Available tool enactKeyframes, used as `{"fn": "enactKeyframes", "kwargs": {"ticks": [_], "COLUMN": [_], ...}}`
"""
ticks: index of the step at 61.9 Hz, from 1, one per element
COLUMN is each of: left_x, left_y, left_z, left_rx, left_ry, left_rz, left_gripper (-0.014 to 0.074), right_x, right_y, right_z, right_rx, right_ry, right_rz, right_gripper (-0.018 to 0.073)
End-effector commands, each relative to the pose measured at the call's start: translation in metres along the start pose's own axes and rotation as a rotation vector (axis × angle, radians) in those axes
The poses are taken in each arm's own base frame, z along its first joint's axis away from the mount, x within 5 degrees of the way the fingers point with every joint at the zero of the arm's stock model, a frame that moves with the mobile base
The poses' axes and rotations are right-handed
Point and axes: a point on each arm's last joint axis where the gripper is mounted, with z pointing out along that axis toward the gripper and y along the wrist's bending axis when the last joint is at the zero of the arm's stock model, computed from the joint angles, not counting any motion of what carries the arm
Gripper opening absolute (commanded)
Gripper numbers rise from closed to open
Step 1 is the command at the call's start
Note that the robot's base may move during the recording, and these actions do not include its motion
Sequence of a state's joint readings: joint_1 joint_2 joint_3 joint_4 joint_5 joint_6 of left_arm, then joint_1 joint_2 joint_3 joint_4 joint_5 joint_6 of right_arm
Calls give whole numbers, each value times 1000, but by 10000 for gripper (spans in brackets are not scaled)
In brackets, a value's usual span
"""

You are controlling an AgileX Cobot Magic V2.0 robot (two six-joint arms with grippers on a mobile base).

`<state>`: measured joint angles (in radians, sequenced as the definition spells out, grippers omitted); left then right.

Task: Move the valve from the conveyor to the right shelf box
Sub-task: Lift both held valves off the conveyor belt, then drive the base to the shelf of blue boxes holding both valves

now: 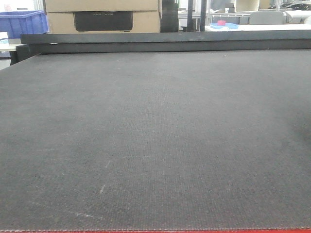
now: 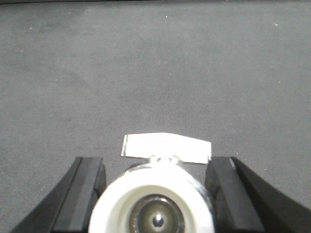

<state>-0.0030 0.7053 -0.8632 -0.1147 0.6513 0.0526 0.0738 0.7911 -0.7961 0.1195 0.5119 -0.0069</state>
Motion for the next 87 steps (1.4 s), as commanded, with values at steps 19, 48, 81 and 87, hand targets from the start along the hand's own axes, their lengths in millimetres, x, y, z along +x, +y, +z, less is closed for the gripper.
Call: {"fn": "enactKeyframes", "kwargs": {"ticks": [19,48,81,87], "left_x": [-6,-6,-6,-6], "left_y": [-1,-1,-1,-1], "left_z": [-4,-4,-4,-4], "left_rx": [9,9,9,9], "left_ry": [-67,-67,-67,-67], "left_rz": [-12,-12,-12,-12], "left_gripper": [-111,-111,-111,-111], "right_x": [-9,-10,-10,-10], "right_y": [0,0,0,0], "right_z": [-5,-5,-5,-5], "right_rx": [5,5,5,5], "right_ry": [-93,-96,-96,-96], "right_rz": [-5,-5,-5,-5], "right_gripper": [-167,-167,-167,-167]}}
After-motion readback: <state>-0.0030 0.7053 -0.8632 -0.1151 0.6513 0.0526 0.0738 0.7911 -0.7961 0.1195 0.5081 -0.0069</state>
